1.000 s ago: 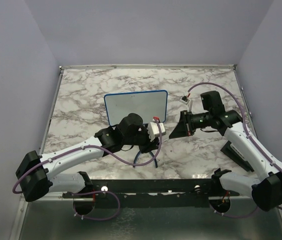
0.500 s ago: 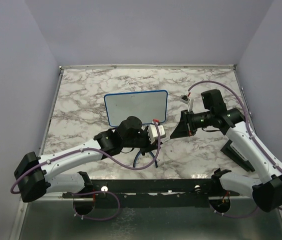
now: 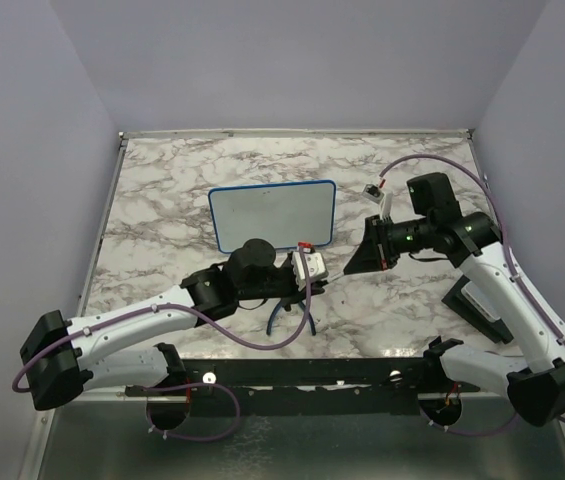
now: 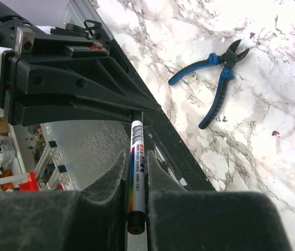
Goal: Write a sentence on the whiteboard
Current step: Open the whiteboard marker.
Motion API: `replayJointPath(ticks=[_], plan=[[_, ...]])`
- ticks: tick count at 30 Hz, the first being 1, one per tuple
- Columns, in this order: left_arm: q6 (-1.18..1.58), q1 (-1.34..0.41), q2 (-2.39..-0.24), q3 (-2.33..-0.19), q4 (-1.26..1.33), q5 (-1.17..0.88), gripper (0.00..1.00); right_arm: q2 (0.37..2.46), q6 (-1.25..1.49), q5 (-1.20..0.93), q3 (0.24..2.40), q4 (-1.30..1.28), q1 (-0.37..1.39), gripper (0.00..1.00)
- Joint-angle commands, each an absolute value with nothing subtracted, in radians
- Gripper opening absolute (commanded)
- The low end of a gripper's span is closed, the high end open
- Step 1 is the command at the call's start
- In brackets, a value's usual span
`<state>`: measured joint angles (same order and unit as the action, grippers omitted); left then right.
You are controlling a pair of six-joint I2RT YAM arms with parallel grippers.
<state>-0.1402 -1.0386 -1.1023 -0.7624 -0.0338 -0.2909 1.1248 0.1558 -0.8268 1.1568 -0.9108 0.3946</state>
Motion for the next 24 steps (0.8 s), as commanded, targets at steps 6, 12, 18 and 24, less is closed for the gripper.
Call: replayJointPath(ticks=[6,12,18,24], plan=[[-0.183,-1.032,-1.061,-0.701,-0.227,-0.234,0.00,1.086,0.115,-0.663,1.246,-1.030,0.367,0.00],[-0.185,-1.043,-1.065,-0.692,-0.227,-0.229,0.00,1.082,0.111,-0.627,1.282,-1.058,0.364,0.00],[-0.188,-1.052,-1.054,-0.684,-0.227,-0.216,0.00,1.068,0.110,-0.625,1.293,-1.074,0.364,0.00],[-0.178,-1.053,-1.049,-0.691,-0.228,-0.155,0.00,1.060,0.116,-0.575,1.320,-1.095,0.363,0.00]])
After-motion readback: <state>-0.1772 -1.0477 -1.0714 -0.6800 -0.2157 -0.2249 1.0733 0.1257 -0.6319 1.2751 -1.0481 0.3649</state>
